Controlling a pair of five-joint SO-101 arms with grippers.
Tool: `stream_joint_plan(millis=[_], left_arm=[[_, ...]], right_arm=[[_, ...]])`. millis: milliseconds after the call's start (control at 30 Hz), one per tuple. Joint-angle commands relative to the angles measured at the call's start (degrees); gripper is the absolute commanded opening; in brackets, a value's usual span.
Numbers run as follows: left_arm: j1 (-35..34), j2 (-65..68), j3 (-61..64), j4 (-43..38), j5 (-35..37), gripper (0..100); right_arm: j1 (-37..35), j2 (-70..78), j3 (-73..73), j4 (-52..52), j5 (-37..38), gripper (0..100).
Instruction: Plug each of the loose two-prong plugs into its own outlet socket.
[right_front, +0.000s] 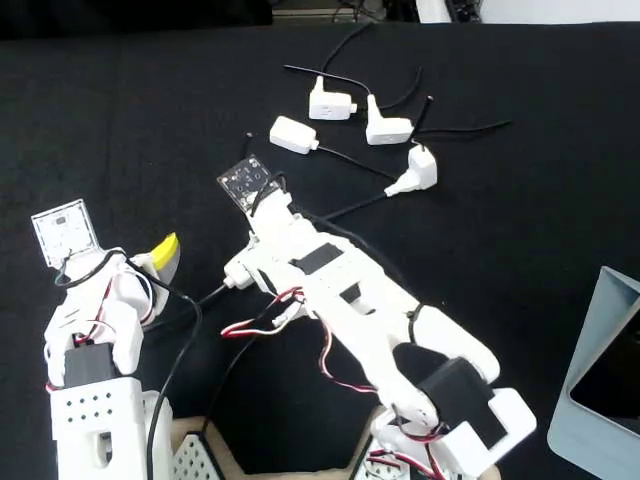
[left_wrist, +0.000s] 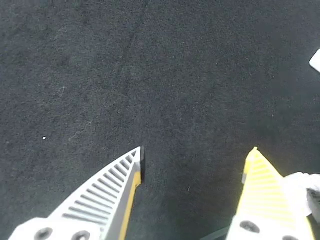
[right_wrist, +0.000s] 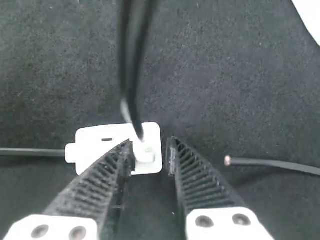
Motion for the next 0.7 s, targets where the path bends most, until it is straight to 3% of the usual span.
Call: stream_joint_plan(millis=[0, 267, 367, 667], left_arm=[[0.2, -0.5, -0.1, -1.1, -1.4, 32], [0.2, -0.5, -0.1, -1.1, -1.6, 32], [0.2, -0.5, -0.1, -1.1, -1.6, 32], [0.2, -0.5, 0.0, -1.1, -1.6, 32]], right_arm=[[0.7, -2.8, -3.1, 0.5, -0.6, 10.6], [0.7, -2.3, -2.9, -2.2, -0.6, 9.6], [0.8, -2.2, -2.0, -4.7, -0.2, 0.6], [1.1, -2.2, 3.5, -5.2, 6.0, 1.1]])
